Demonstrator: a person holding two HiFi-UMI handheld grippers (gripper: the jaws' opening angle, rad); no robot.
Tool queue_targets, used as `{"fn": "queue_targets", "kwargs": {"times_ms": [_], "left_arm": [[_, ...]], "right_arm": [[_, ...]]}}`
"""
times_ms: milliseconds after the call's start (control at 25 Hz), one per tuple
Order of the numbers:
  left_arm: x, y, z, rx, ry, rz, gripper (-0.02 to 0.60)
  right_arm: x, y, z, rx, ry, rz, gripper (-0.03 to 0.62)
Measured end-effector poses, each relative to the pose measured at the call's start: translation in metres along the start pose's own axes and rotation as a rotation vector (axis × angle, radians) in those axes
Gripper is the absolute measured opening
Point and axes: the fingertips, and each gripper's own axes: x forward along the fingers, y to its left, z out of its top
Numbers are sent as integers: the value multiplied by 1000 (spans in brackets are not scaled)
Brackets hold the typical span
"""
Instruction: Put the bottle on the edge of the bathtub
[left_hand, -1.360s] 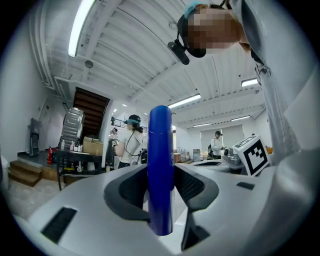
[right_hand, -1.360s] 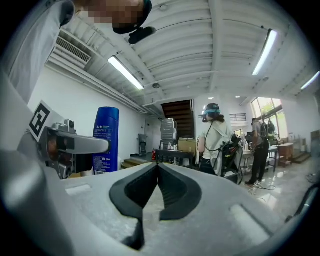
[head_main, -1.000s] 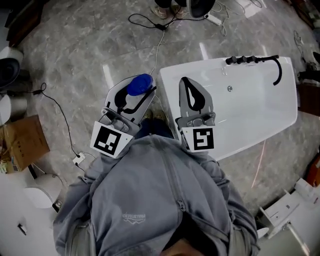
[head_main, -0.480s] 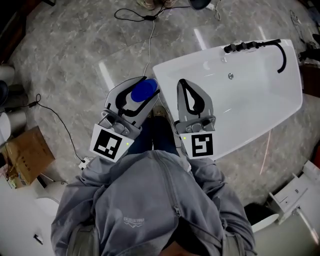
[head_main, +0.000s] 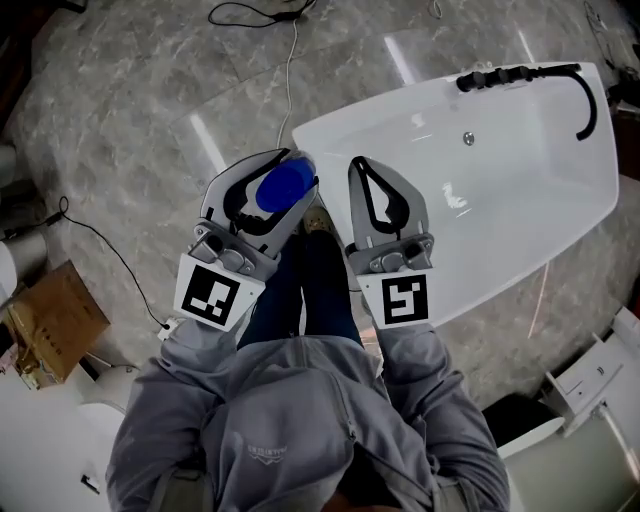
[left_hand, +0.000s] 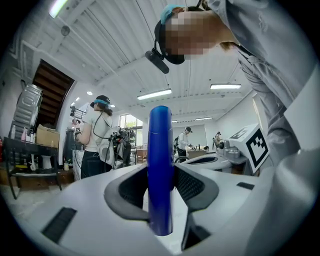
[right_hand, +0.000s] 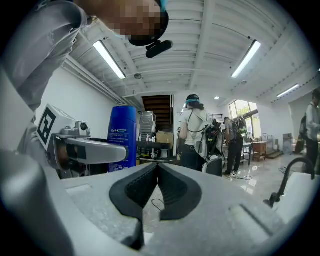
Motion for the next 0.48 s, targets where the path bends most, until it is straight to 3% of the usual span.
{"fn": "queue_targets", "kwargs": {"times_ms": [480], "left_arm": [[46, -2, -89, 13, -18, -28, 158]], "right_arm": [[15, -22, -92, -11, 49, 3, 5]]}}
